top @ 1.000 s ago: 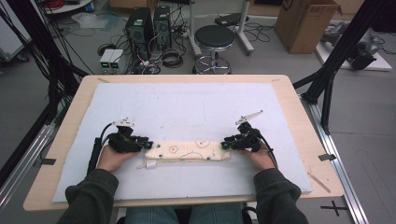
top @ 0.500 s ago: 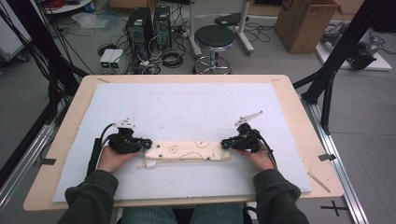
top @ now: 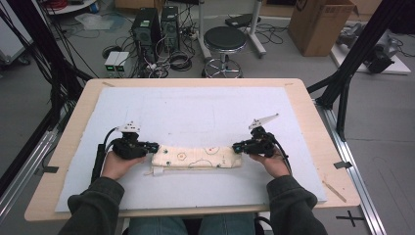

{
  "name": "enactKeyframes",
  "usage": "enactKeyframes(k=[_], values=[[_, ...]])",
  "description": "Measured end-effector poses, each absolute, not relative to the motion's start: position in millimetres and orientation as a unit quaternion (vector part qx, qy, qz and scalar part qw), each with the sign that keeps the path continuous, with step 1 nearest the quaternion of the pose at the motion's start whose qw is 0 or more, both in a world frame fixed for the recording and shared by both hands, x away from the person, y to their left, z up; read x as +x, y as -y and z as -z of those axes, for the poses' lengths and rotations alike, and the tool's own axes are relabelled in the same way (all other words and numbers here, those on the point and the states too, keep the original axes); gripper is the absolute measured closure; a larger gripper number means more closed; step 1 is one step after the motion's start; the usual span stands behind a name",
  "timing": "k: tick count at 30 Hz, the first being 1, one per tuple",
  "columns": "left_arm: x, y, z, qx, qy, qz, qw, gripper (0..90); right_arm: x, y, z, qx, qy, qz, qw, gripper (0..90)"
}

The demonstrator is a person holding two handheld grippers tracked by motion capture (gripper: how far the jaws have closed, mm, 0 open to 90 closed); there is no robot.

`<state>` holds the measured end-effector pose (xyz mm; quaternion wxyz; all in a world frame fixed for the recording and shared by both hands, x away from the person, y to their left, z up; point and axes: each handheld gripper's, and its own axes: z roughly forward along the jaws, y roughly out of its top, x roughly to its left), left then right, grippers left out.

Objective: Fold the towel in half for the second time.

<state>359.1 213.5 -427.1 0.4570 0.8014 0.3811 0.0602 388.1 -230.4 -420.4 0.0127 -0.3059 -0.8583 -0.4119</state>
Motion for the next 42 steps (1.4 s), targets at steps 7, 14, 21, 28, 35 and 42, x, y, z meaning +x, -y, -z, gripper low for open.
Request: enactKeyframes(k=[7,14,21,28,35,42], values=[[364.5,-208.9,418.5,0.799,-0.377,-0.069,0.462,81.8,393.1,228.9,408.0,-0.302,0.859,0.413,0.001,80.8],[371.3,-208.5,414.8,0.795,-0.385,-0.074,0.463,81.9,401.2,229.0,402.6,-0.308,0.86,0.406,-0.005,80.8],[380.8,-210.7,416.6,0.782,-0.403,-0.074,0.469,82.0,409.2,234.3,403.8,-0.322,0.853,0.41,-0.011,80.9],[392.4,-210.2,421.1,0.774,-0.418,-0.074,0.469,82.0,422.1,233.9,400.9,-0.33,0.853,0.404,-0.02,80.9],[407.4,-208.6,422.7,0.762,-0.435,-0.083,0.472,82.0,435.1,236.6,407.5,-0.354,0.838,0.414,-0.028,80.9],[418.3,-211.7,432.8,0.753,-0.461,-0.088,0.461,82.1,444.8,228.7,420.2,-0.365,0.836,0.409,-0.029,80.8]])
